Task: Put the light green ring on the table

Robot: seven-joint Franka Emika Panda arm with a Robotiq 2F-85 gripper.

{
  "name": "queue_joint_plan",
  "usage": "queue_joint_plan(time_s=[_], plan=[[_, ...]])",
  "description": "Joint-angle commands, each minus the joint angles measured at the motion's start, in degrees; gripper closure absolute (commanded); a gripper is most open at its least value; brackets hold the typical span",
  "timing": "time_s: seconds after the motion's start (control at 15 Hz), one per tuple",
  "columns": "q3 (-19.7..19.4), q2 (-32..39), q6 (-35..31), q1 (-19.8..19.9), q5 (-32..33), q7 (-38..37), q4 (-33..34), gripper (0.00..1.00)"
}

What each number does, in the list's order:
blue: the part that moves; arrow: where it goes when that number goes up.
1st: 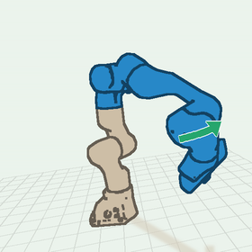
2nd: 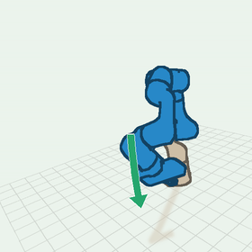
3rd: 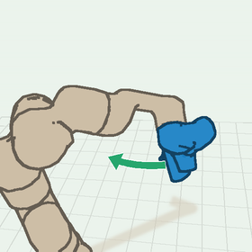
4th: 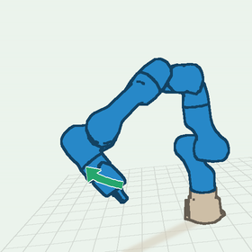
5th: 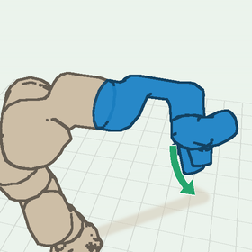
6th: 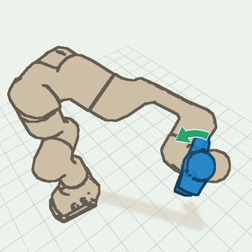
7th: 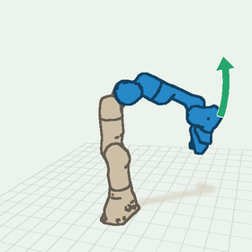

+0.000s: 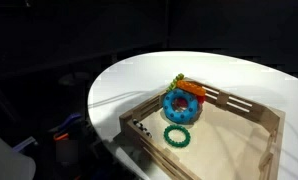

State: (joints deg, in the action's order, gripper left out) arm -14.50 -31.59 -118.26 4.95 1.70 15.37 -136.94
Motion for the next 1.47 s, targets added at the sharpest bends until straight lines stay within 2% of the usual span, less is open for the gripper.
queue_joint_plan(time_s=[0.0, 0.27, 0.67, 1.4], plan=[[0.61, 0.12, 0.09, 0.74, -0.43, 0.35, 0.13, 0.00], [0.60, 0.10, 0.09, 0.74, -0.43, 0.35, 0.16, 0.00], [1.23, 3.33, 0.09, 0.14, -2.28, -1.32, 3.56, 0.00], [3.58, 17.63, -3.52, 0.59, -2.04, -4.36, 6.27, 0.00]])
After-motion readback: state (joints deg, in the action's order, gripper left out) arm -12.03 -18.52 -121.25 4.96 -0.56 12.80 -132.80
